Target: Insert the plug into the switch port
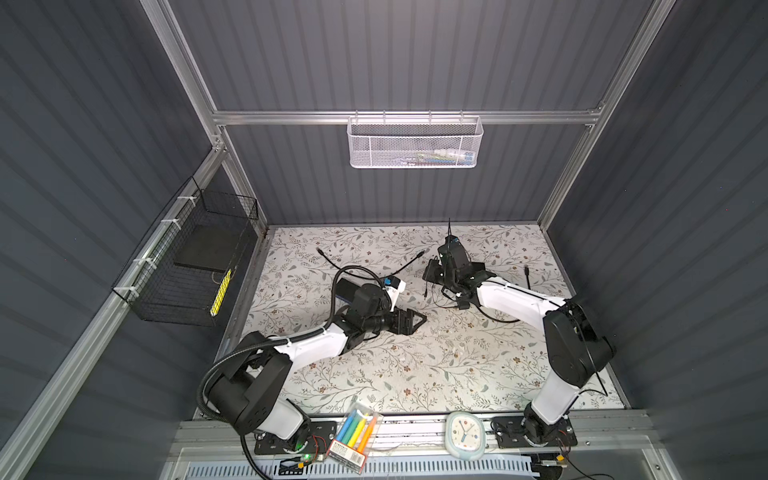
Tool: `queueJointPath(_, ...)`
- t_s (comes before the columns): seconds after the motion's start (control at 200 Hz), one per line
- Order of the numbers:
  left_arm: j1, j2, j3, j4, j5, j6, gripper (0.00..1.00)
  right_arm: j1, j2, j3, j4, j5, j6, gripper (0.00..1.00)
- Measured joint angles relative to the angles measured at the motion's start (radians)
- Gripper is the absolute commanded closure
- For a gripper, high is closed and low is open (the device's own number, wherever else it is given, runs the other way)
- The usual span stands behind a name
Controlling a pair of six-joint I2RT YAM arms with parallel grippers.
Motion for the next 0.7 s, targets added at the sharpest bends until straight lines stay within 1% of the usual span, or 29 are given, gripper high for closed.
queueJointPath(0.14, -0.004, 0.035, -0.025, 0.074, -0.027, -0.032, 0.17, 0.009, 0.027, -0.014, 0.048, -0.019, 0.066, 1.0)
queueJointPath(0.4, -0.004, 0.045, -0.013, 0.134, -0.158, -0.021, 0.39, 0.024, 0.017, -0.035, 0.077, -0.047, 0.121, 1.0)
queueJointPath(0.505, -0.004, 0.099, 0.028, 0.153, -0.167, -0.011, 0.47, 0.029, -0.011, -0.059, 0.077, -0.051, 0.135, 1.0)
queueJointPath(0.585, -0.004, 0.144, 0.046, 0.177, -0.166, -0.007, 0.55, 0.032, -0.037, -0.074, 0.077, -0.053, 0.145, 1.0)
queueJointPath(0.7, -0.004, 0.176, 0.048, 0.201, -0.17, -0.012, 0.61, 0.032, -0.07, -0.1, 0.1, -0.052, 0.162, 1.0)
